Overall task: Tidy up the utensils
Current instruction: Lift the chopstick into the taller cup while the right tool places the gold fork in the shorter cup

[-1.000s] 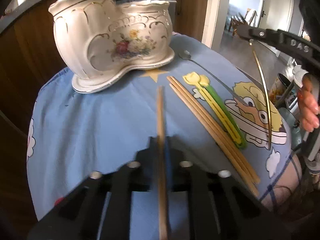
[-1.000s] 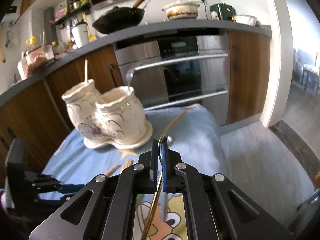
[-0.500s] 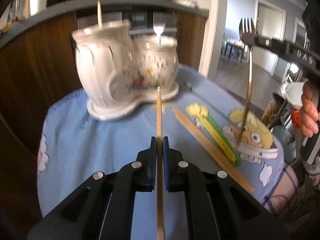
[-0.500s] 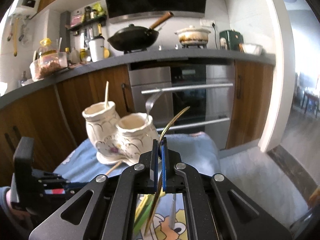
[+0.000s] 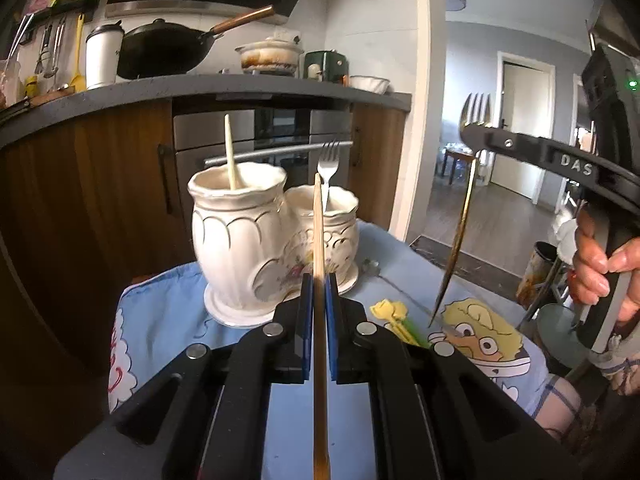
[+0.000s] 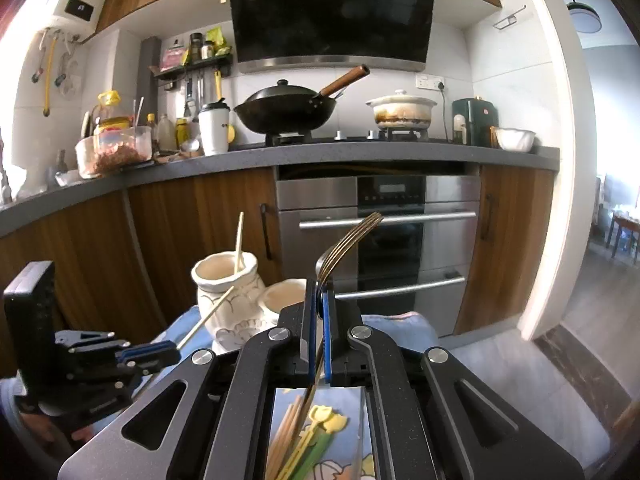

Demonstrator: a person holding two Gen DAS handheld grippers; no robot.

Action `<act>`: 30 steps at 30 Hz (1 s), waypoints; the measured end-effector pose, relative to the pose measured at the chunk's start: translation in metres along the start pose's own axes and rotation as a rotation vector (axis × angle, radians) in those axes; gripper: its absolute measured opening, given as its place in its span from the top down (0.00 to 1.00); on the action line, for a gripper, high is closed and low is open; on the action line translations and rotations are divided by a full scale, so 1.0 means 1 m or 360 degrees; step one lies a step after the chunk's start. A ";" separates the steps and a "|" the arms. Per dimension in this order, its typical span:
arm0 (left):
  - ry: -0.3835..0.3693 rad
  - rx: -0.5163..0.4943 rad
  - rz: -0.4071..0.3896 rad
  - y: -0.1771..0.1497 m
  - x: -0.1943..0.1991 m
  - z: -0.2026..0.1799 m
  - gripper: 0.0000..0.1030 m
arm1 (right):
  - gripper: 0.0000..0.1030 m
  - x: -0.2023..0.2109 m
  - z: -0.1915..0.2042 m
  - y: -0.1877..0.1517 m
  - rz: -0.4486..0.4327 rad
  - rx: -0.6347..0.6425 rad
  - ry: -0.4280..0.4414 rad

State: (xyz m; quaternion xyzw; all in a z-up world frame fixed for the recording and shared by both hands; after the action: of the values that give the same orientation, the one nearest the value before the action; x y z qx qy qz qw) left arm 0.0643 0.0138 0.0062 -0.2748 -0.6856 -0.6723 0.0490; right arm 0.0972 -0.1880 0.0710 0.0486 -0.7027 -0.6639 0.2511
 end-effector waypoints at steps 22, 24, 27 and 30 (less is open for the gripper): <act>-0.0098 0.0014 -0.0189 0.065 -0.007 0.004 0.94 | 0.97 -0.005 -0.013 0.019 -0.0054 -0.0064 -0.0138; -0.0097 0.0017 -0.0212 0.071 -0.007 0.006 0.94 | 0.97 -0.003 -0.015 0.025 -0.0077 -0.0076 -0.0162; -0.0097 0.0016 -0.0234 0.077 -0.008 0.006 0.94 | 0.97 -0.001 -0.017 0.033 -0.0106 -0.0097 -0.0172; -0.0099 0.0024 -0.0251 0.083 -0.009 0.008 0.94 | 0.97 0.000 -0.013 0.038 -0.0122 -0.0072 -0.0181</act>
State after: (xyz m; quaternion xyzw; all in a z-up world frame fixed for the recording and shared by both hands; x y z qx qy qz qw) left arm 0.1109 0.0140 0.0760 -0.2404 -0.7113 -0.6601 -0.0235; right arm 0.1130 -0.1956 0.1077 0.0320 -0.6983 -0.6904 0.1862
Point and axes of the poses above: each gripper's, at about its wrist camera, not at the fingertips, and x roughly against the way its jaws point, z to its left, y to its top, the point moved 4 cm from there along -x, roughly the way its jaws point, and after that the axes turned 3 degrees about x, right-handed, at the moved point
